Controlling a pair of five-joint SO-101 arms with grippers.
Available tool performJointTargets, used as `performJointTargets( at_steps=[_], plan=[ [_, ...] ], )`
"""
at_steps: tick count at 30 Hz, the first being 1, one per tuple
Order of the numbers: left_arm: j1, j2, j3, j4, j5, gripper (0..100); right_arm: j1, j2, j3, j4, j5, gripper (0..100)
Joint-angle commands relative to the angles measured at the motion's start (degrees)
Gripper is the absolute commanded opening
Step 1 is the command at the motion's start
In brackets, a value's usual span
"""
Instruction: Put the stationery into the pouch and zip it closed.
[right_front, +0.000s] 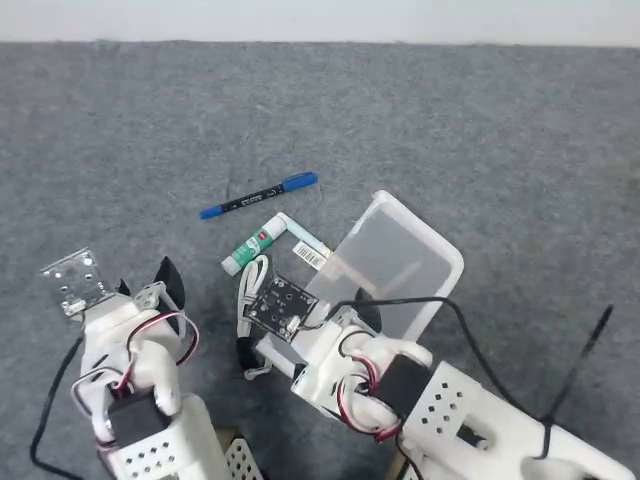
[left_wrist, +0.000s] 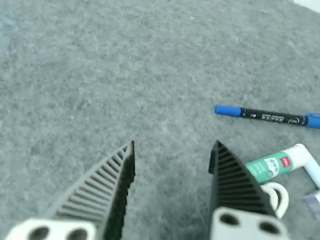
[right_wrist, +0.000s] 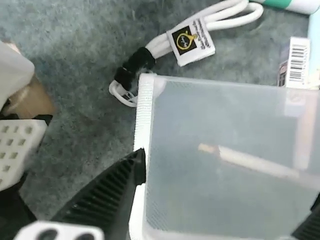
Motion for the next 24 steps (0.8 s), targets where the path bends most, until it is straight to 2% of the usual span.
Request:
performJointTargets(
  at_steps=[1,7,14,19,24],
  plan=[
    [-0.26,-0.97,-0.92,-1.93,0.79,23,-0.48,0.13,0.53,-2.68,0.97,47.5],
    [-0.18,-0.97,-0.92,-1.93,0.70,23,-4.97,1.45,0.70,-2.86,0.97,47.5],
    [-0.18,-0.97,-0.92,-1.93,0.70,23,-4.09,16.40,-0.88,-8.84,2.02,47.5],
    [-0.26,-0.97,-0.92,-1.85,0.70,23,1.01,23.78,-4.04,-8.75,6.42,47.5],
    [-0.26,-0.97,-0.92,-1.85,0.62,23,7.52,24.04,-4.57,-7.08,12.48,47.5]
  ],
)
